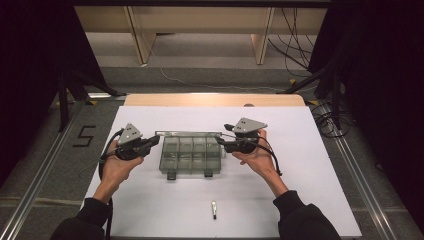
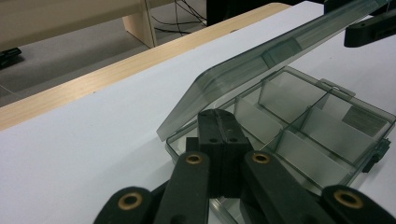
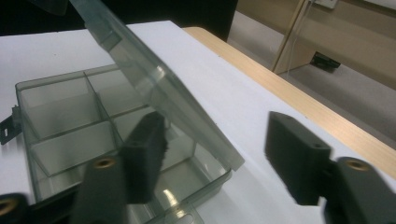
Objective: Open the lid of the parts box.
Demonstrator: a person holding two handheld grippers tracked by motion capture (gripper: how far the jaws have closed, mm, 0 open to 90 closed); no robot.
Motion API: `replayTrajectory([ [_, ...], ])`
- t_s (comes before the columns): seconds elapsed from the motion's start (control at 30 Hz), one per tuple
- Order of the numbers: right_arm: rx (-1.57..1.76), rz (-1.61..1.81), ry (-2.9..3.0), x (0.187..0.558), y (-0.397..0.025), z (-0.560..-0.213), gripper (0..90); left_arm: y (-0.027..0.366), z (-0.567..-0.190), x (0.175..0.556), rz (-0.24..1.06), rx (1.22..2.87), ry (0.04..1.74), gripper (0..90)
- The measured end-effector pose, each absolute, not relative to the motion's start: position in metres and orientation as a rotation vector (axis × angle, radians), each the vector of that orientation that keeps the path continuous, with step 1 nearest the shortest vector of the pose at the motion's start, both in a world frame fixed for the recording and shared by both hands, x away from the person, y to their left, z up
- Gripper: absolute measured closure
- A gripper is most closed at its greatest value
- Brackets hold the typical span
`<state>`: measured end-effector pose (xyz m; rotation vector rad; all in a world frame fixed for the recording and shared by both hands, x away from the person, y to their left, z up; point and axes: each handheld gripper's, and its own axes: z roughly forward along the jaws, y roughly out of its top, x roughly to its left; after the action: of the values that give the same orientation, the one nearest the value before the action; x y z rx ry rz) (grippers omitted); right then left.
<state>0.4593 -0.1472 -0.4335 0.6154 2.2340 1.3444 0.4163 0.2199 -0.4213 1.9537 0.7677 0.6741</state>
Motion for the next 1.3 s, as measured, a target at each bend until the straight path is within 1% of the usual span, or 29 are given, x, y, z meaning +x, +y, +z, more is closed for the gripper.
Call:
replayTrajectory([
  [0.03, 0.607, 1.344, 2.237, 0.460, -0.147, -0.433, 51.8, 0.220, -0.421, 0.416, 0.672, 1.954, 0.769, 89.3],
  [0.07, 0.607, 1.344, 2.237, 0.460, -0.147, -0.433, 51.8, 0.220, -0.422, 0.416, 0.667, 1.953, 0.770, 89.3],
  [0.1, 0.591, 1.345, 2.244, 0.461, -0.147, -0.434, 58.2, 0.220, -0.422, 0.416, 0.664, 1.951, 0.775, 89.4],
  [0.17, 0.584, 1.336, 2.257, 0.461, -0.146, -0.435, 63.7, 0.220, -0.424, 0.415, 0.658, 1.946, 0.793, 89.3],
  [0.2, 0.584, 1.336, 2.257, 0.461, -0.146, -0.435, 63.7, 0.220, -0.424, 0.415, 0.658, 1.946, 0.793, 88.9],
  [0.23, 0.575, 1.337, 2.264, 0.461, -0.146, -0.435, 67.5, 0.221, -0.426, 0.417, 0.654, 1.957, 0.778, 87.8],
  [0.27, 0.574, 1.340, 2.264, 0.461, -0.146, -0.435, 68.7, 0.220, -0.428, 0.415, 0.638, 1.953, 0.807, 86.1],
  [0.4, 0.570, 1.336, 2.258, 0.461, -0.145, -0.434, 70.8, 0.219, -0.434, 0.417, 0.622, 1.992, 0.806, 75.9],
  [0.43, 0.572, 1.334, 2.257, 0.460, -0.145, -0.434, 71.0, 0.218, -0.436, 0.416, 0.614, 1.986, 0.847, 72.7],
  [0.47, 0.575, 1.330, 2.263, 0.460, -0.145, -0.433, 71.2, 0.220, -0.439, 0.420, 0.607, 2.053, 0.826, 70.2],
  [0.5, 0.573, 1.327, 2.262, 0.460, -0.145, -0.433, 71.4, 0.220, -0.439, 0.420, 0.607, 2.053, 0.826, 68.2],
  [0.57, 0.572, 1.323, 2.255, 0.461, -0.145, -0.433, 71.8, 0.207, -0.452, 0.411, 0.452, 1.946, 1.077, 63.0],
  [0.63, 0.575, 1.323, 2.256, 0.460, -0.145, -0.433, 71.8, 0.207, -0.453, 0.412, 0.432, 1.964, 1.098, 58.0],
  [0.67, 0.580, 1.318, 2.257, 0.460, -0.145, -0.432, 71.9, 0.206, -0.456, 0.414, 0.403, 1.970, 1.149, 55.2],
  [0.7, 0.581, 1.317, 2.260, 0.460, -0.145, -0.432, 71.9, 0.206, -0.456, 0.414, 0.403, 1.970, 1.149, 53.5],
  [0.73, 0.582, 1.316, 2.260, 0.460, -0.145, -0.432, 71.9, 0.205, -0.457, 0.414, 0.393, 1.973, 1.175, 53.2],
  [0.77, 0.583, 1.316, 2.260, 0.460, -0.145, -0.432, 71.9, 0.208, -0.458, 0.415, 0.377, 2.037, 1.173, 53.9],
  [0.8, 0.584, 1.315, 2.261, 0.460, -0.145, -0.432, 71.9, 0.208, -0.458, 0.415, 0.376, 2.051, 1.164, 55.1],
  [0.87, 0.586, 1.315, 2.262, 0.460, -0.144, -0.432, 71.9, 0.209, -0.459, 0.415, 0.377, 2.077, 1.154, 58.5],
  [0.9, 0.586, 1.314, 2.261, 0.460, -0.144, -0.432, 72.0, 0.207, -0.460, 0.415, 0.373, 2.063, 1.158, 61.3],
  [0.97, 0.588, 1.313, 2.259, 0.460, -0.144, -0.432, 72.2, 0.206, -0.461, 0.414, 0.372, 2.085, 1.148, 67.2],
  [1.03, 0.593, 1.313, 2.257, 0.460, -0.144, -0.432, 72.5, 0.204, -0.462, 0.414, 0.367, 2.100, 1.148, 70.4],
  [1.1, 0.605, 1.311, 2.257, 0.461, -0.144, -0.432, 73.0, 0.202, -0.465, 0.415, 0.361, 2.094, 1.163, 72.4],
  [1.3, 0.617, 1.298, 2.234, 0.464, -0.142, -0.429, 75.9, 0.201, -0.465, 0.414, 0.361, 2.090, 1.179, 73.4],
])
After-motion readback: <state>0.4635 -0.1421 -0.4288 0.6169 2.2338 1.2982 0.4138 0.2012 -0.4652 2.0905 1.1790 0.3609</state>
